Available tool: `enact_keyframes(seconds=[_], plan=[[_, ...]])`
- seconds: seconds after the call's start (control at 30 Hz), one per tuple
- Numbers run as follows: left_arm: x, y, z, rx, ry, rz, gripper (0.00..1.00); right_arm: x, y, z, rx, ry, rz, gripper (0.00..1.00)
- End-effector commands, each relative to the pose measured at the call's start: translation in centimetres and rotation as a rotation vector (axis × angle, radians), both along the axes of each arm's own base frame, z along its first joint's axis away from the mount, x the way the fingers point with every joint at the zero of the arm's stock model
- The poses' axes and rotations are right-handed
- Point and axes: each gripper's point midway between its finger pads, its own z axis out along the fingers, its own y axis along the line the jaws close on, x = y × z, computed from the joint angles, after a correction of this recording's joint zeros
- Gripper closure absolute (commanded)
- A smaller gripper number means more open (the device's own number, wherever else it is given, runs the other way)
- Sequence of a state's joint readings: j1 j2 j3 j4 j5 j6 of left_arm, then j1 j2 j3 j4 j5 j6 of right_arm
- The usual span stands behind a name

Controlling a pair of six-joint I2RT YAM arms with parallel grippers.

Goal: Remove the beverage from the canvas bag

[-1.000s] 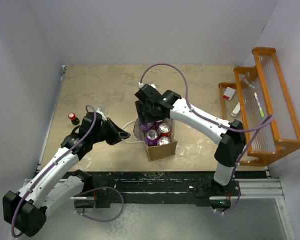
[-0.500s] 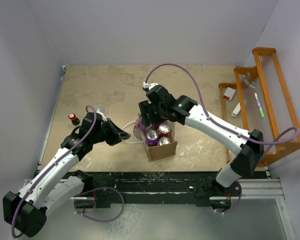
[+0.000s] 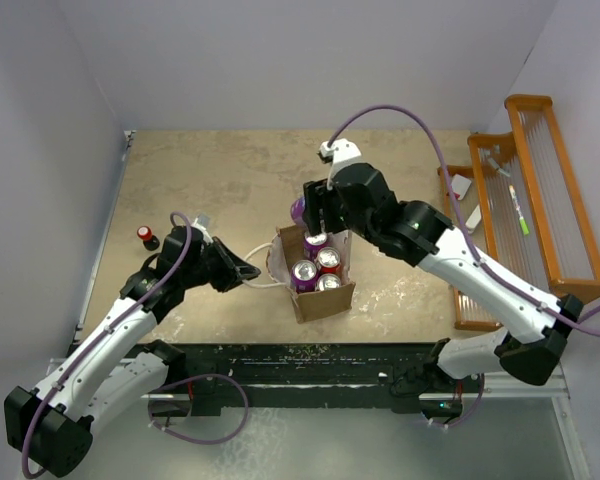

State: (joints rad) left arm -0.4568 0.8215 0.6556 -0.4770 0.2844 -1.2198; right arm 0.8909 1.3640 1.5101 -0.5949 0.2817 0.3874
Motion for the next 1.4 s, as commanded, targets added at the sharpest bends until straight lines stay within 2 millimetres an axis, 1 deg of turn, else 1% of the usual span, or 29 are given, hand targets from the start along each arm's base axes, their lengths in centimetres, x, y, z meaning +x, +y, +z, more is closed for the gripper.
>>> enact_keyframes(seconds=[0.0,0.07,0.17,0.33,0.43,0.5,0.57,0.63,0.8,0.97,1.03,1.17,1.37], plan=[[-0.3,0.0,0.1,-0.017,0.006,0.006,1.00,2.8,-4.3,6.3,0.043,-0.257,-0.225,1.00],[-0.3,0.0,0.1,-0.017,0.006,0.004,1.00,3.2,-6.2,6.7,0.016,-0.293,-0.315,1.00],[-0.2,-0.1,0.0,-0.018,0.007,0.002,1.00,3.7,-8.3,6.9,-0.014,-0.334,-0.417,1.00],[-0.2,-0.1,0.0,-0.019,0.010,0.001,1.00,4.4,-10.9,7.0,-0.046,-0.374,-0.551,1.00],[-0.2,-0.1,0.0,-0.019,0.007,-0.001,1.00,5.1,-12.1,6.4,-0.066,-0.365,-0.606,1.00],[-0.3,-0.1,0.0,-0.018,0.009,-0.001,1.00,5.8,-12.8,5.6,-0.074,-0.346,-0.633,1.00],[-0.4,-0.1,0.1,-0.018,0.007,0.000,1.00,6.9,-13.6,4.3,-0.071,-0.302,-0.657,1.00],[-0.4,0.0,0.0,-0.018,0.010,0.001,1.00,7.8,-14.2,2.4,-0.076,-0.251,-0.680,1.00],[-0.6,0.0,0.2,-0.023,0.009,-0.002,1.00,9.0,-14.4,-1.7,-0.097,-0.176,-0.705,1.00],[-1.0,0.0,0.2,-0.023,0.013,-0.009,1.00,10.3,-15.9,-5.4,-0.143,-0.111,-0.761,1.00],[-1.2,0.1,0.2,-0.022,0.014,-0.009,1.00,10.8,-16.2,-6.6,-0.145,-0.081,-0.771,1.00],[-1.5,0.2,0.3,-0.027,0.018,-0.013,1.00,12.0,-16.3,-8.9,-0.147,-0.032,-0.781,1.00],[-1.6,0.0,0.5,-0.025,0.027,-0.034,1.00,14.7,-16.5,-11.1,-0.155,0.010,-0.802,1.00]])
